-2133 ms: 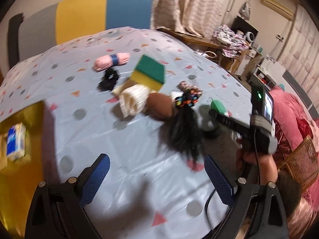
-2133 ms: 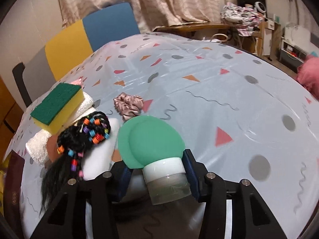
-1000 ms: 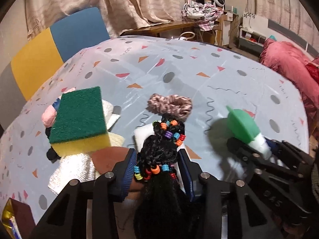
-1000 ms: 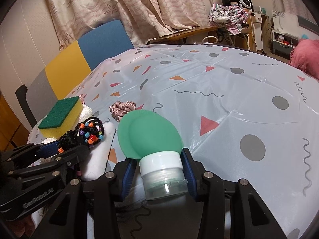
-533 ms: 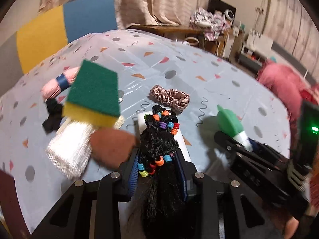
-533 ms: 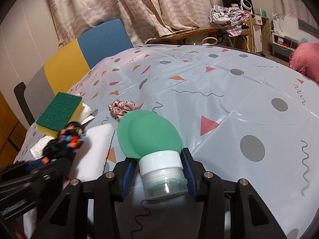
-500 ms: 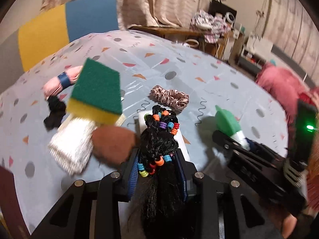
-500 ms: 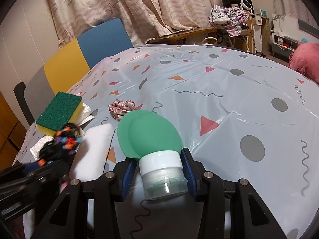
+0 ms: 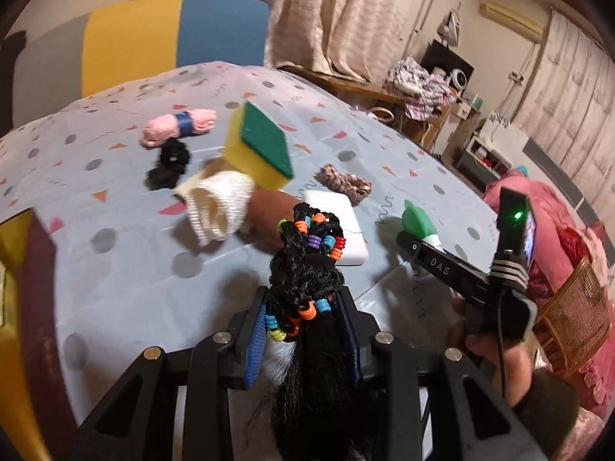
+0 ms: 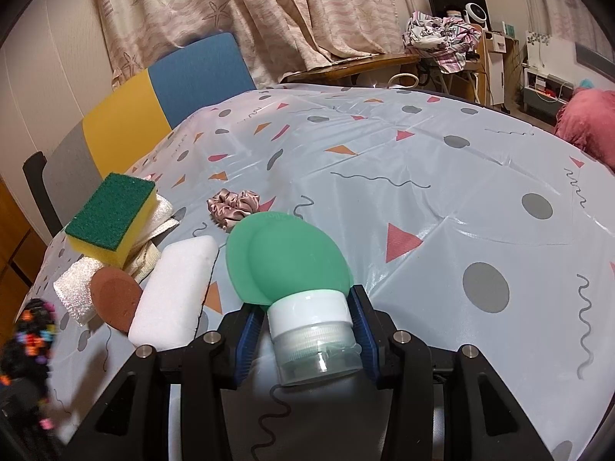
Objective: Organize rigid objects
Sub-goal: 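Carry the hair braid into the gold tray with the left tool and release it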
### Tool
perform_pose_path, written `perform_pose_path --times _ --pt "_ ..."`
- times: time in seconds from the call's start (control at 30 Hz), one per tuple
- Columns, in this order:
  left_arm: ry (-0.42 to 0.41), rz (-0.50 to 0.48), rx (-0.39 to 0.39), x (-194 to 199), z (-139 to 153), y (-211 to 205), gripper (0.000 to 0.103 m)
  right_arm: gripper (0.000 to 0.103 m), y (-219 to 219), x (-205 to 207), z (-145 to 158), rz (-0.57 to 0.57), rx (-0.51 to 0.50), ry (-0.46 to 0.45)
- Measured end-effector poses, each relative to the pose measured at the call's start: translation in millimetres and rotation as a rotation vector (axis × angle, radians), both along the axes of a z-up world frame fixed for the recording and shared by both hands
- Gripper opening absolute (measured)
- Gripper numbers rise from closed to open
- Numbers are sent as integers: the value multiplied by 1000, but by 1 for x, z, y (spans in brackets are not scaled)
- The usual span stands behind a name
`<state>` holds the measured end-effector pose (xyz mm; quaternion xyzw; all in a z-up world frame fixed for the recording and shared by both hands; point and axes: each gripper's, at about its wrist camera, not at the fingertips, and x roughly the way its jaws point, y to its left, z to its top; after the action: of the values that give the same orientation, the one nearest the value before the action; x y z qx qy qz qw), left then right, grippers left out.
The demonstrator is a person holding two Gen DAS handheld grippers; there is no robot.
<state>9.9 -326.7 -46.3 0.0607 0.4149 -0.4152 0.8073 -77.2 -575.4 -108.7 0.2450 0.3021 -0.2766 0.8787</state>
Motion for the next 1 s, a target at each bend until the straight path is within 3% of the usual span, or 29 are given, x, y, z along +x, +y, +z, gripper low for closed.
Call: perform_pose_path --times 0.33,0.57,0.7,1.0 --pt "3 154 -81 26 34 83 33 46 4 5 1 0 -30 40" --pt "35 295 -111 71 43 151 34 46 8 7 1 0 -53 68" --pt "61 382 -66 106 29 178 34 46 11 9 1 -1 -69 85" --pt "197 440 72 167 -20 191 34 46 15 14 2 -2 -108 128"
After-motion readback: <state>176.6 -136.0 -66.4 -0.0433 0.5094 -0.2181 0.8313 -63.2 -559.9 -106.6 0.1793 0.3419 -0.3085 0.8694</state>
